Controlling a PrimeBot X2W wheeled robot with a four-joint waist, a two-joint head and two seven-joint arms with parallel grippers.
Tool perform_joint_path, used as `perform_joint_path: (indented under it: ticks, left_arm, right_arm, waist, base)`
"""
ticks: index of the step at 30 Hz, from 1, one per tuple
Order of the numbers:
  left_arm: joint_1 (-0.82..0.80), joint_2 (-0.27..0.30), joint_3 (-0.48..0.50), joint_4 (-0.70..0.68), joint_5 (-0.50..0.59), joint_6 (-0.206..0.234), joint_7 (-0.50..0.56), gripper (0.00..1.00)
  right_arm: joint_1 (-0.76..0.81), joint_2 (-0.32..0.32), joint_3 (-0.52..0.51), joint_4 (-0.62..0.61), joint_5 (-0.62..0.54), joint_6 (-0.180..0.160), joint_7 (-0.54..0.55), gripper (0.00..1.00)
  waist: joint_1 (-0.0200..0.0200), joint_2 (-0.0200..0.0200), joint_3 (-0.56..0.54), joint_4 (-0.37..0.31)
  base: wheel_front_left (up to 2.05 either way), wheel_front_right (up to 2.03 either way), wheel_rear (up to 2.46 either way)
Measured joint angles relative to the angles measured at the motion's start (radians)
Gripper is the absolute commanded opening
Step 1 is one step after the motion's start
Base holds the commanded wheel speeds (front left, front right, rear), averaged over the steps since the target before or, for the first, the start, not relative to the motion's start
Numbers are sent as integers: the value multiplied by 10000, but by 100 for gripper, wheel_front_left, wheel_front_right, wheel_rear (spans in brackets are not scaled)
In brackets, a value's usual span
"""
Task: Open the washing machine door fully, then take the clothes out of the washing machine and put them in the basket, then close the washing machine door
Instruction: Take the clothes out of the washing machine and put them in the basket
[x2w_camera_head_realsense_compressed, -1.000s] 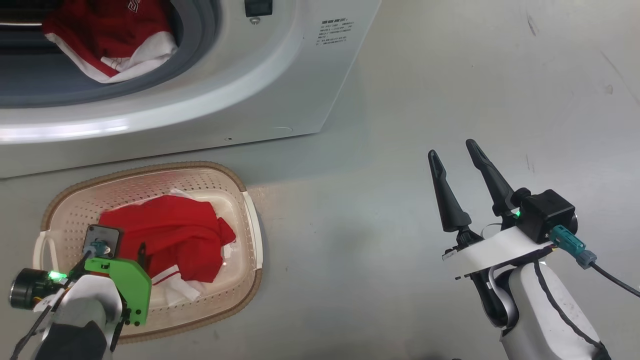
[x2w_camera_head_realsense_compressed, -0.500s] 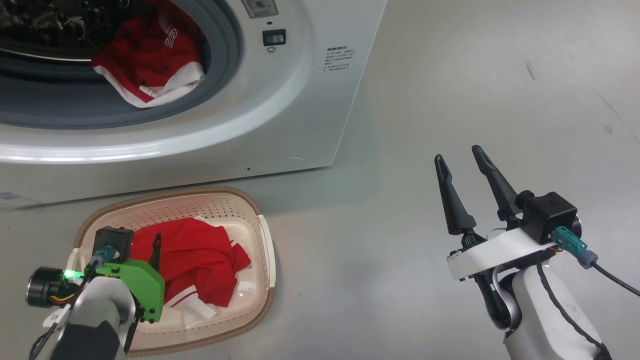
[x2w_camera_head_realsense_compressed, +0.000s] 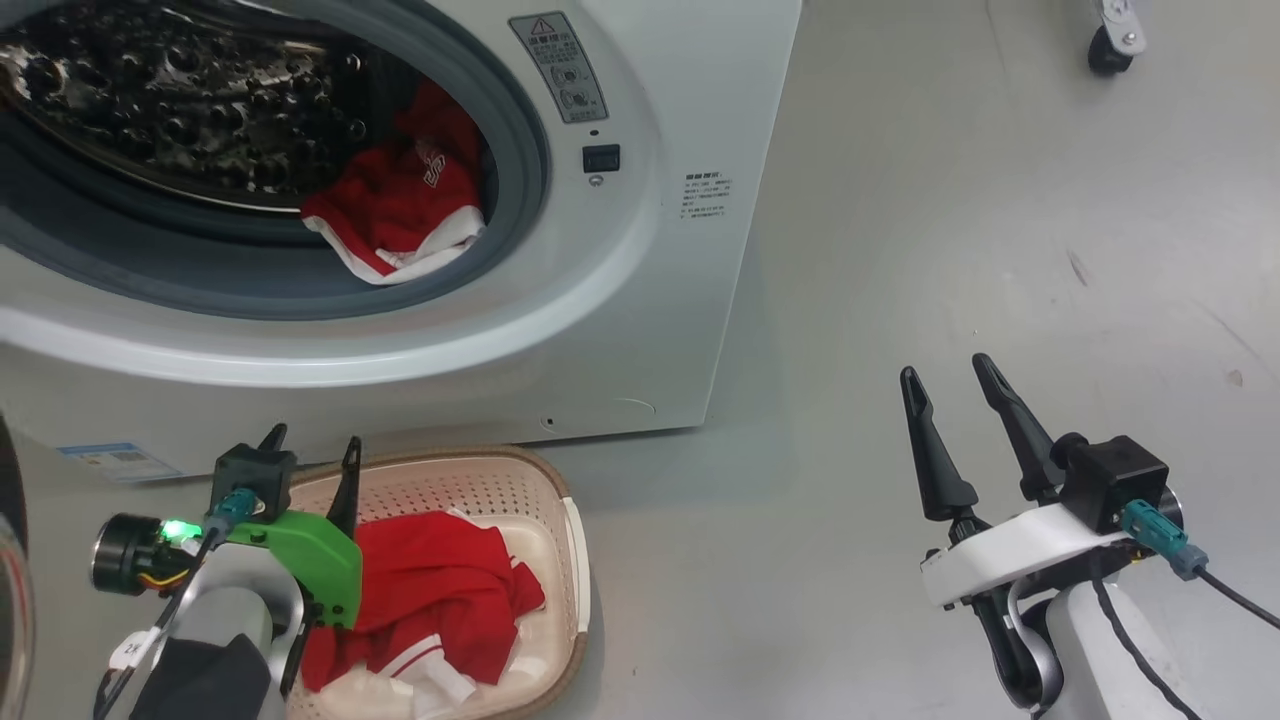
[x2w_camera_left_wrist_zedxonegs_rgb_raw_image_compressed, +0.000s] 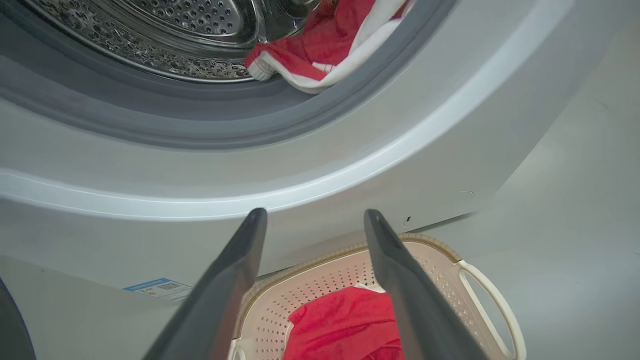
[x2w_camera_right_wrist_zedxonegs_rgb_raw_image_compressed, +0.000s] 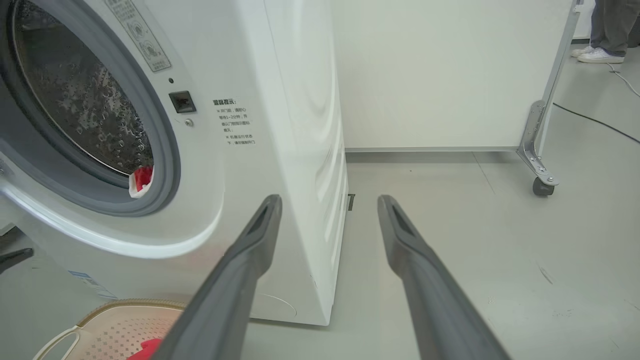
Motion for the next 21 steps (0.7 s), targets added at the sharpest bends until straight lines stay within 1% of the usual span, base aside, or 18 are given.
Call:
perform_joint_path:
  ticks: [1, 6, 12, 18, 21]
  left_arm:
    - [0, 0, 0, 0, 0, 0, 0, 100]
    - [257, -201, 63, -387, -199, -6, -52, 100]
    - [805, -257, 224, -955, -418, -6, -54, 100]
    - [1154, -309, 502, -2217, -593, 13, -54, 100]
    - [1412, -334, 757, -2736, -725, 144, -56, 100]
  right_arm:
    - [0, 0, 0, 0, 0, 0, 0, 100]
    - [450, -17, -67, 73, 73, 4, 0, 100]
    - [825, -23, -88, 92, 81, 35, 0, 100]
    - [1071, -48, -224, -50, 146, 77, 0, 100]
    - [1165, -48, -232, -117, 165, 77, 0, 100]
  waist:
    - [0, 0, 0, 0]
    - [0, 0, -662, 202]
    - [0, 0, -1373, 445]
    - [0, 0, -1868, 657]
    - [0, 0, -1990, 737]
  base:
    - [0, 0, 0]
    - [0, 0, 0]
    - [0, 0, 0]
    - [0, 0, 0]
    - [0, 0, 0]
